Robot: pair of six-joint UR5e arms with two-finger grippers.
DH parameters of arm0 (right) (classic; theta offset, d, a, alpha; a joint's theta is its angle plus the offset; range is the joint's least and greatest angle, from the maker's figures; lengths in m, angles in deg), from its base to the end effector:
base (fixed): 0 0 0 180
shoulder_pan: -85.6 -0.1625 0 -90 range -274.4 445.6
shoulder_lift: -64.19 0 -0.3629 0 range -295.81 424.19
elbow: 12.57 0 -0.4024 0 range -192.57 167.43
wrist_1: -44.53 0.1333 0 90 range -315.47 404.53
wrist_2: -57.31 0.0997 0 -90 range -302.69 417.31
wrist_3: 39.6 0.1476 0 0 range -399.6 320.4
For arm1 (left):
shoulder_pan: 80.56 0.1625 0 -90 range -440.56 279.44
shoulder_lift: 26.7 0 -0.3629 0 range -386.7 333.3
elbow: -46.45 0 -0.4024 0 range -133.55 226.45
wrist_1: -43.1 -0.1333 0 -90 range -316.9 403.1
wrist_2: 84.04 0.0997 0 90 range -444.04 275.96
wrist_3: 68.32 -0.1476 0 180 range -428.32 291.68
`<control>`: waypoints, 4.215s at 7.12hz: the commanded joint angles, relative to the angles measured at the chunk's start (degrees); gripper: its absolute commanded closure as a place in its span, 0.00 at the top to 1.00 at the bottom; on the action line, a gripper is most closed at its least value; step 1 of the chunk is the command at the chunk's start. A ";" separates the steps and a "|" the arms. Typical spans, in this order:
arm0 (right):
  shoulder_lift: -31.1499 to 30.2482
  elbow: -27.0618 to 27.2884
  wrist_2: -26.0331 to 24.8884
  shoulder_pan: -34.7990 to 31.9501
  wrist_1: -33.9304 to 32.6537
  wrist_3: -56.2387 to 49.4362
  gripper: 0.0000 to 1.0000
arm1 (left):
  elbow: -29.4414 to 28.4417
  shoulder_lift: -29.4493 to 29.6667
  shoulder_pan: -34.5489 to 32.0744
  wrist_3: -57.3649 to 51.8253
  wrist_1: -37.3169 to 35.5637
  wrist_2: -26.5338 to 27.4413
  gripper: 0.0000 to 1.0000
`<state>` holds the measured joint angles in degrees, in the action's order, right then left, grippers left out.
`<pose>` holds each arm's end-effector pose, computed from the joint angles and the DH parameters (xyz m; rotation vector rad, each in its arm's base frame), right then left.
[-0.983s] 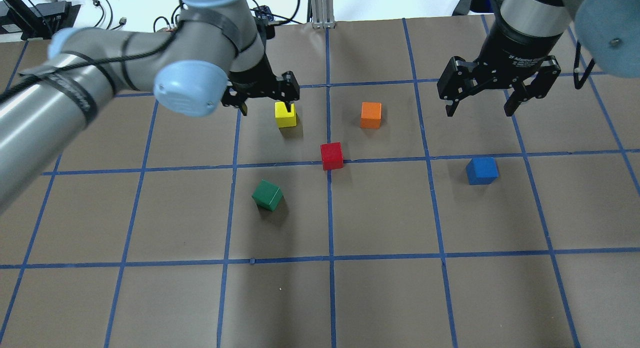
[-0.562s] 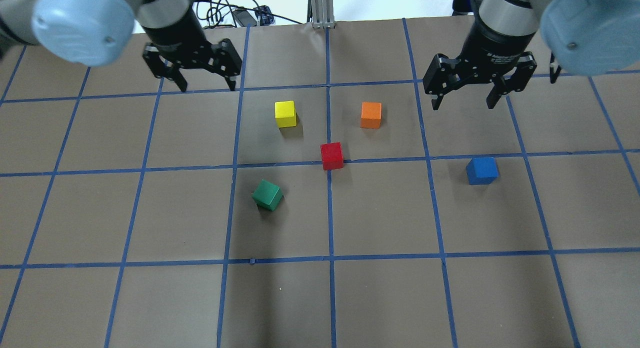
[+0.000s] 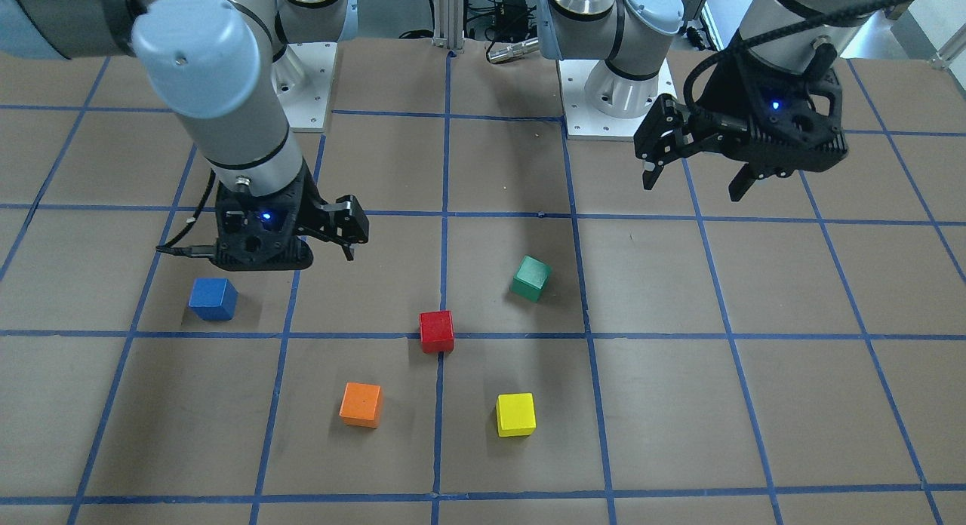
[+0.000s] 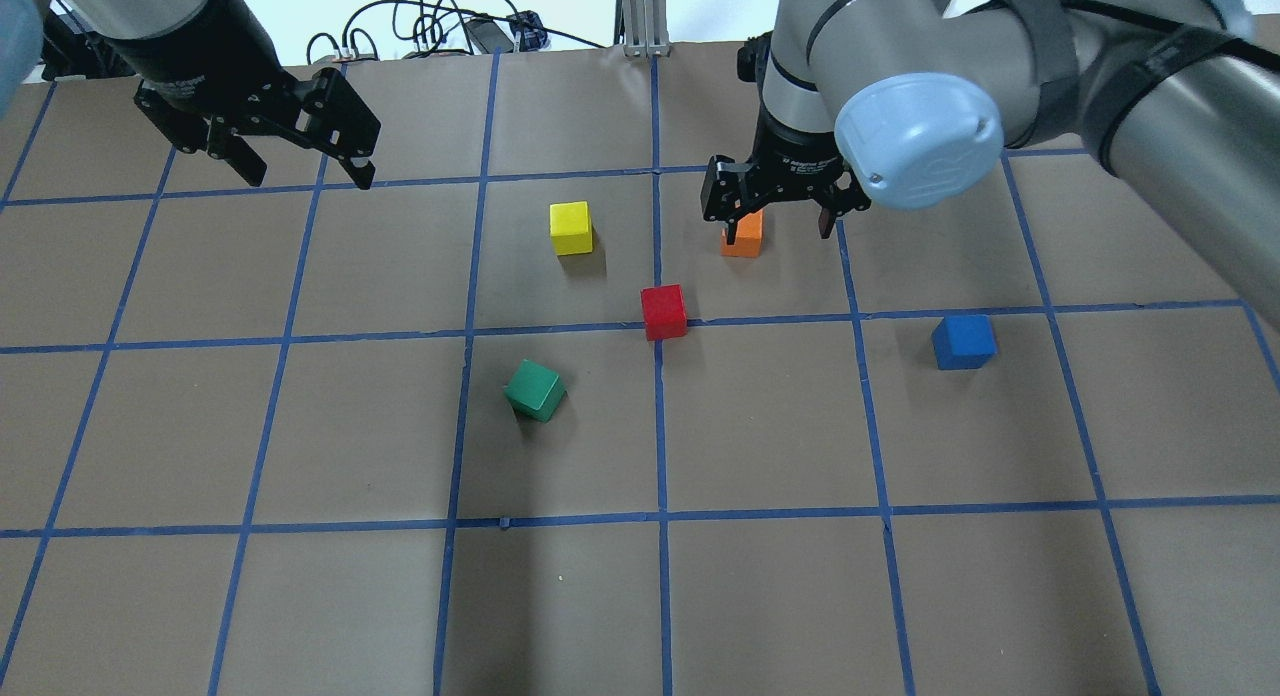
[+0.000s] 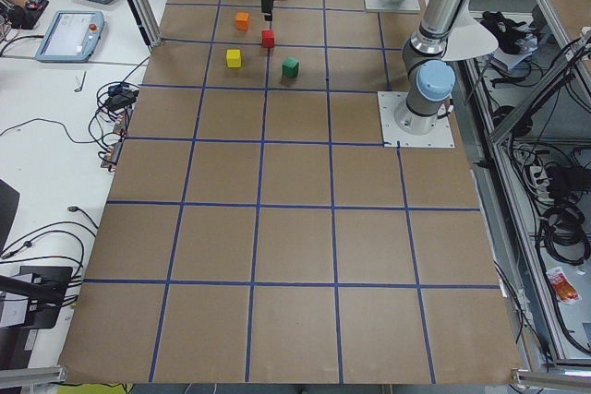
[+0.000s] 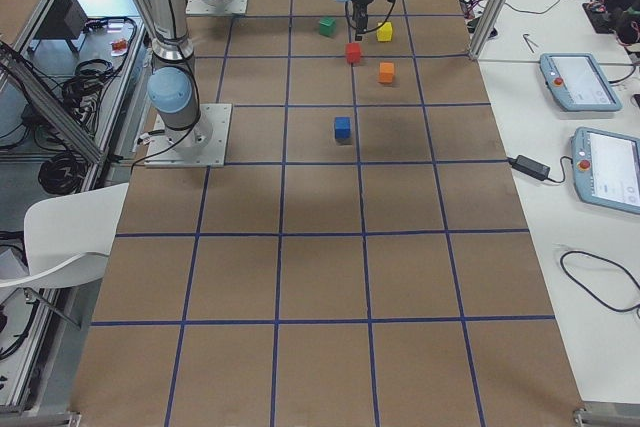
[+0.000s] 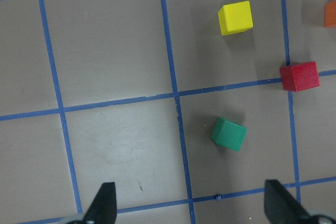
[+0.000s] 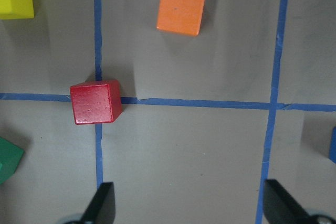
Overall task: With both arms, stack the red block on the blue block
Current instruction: 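Return the left arm to rest while moving the right gripper over the red cube, then lower the right gripper onto the red cube and close it, then lift the red cube with the right gripper and carry it over the blue cube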
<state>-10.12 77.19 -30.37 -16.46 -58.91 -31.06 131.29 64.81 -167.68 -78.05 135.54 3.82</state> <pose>0.2575 -0.5386 0.2538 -0.0943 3.1059 0.0649 -0.1128 -0.5203 0.4055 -0.1862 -3.1010 0.0390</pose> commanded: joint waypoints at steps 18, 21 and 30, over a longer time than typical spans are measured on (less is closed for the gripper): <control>16.84 -0.46 0.92 -8.25 -15.83 3.06 0.00 | 2.17 -1.95 -0.07 -0.12 -0.69 -0.05 1.00; 7.29 -0.99 1.89 -2.56 -8.41 2.97 0.00 | 2.79 -2.22 -0.07 -0.12 -0.87 0.04 1.00; -3.73 9.81 -3.91 21.97 2.62 -15.53 0.00 | 2.79 -2.04 -0.07 0.76 -0.87 -0.05 1.00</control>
<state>-13.77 85.51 -34.03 2.77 -56.12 -42.38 134.07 62.77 -167.75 -77.40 134.68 3.79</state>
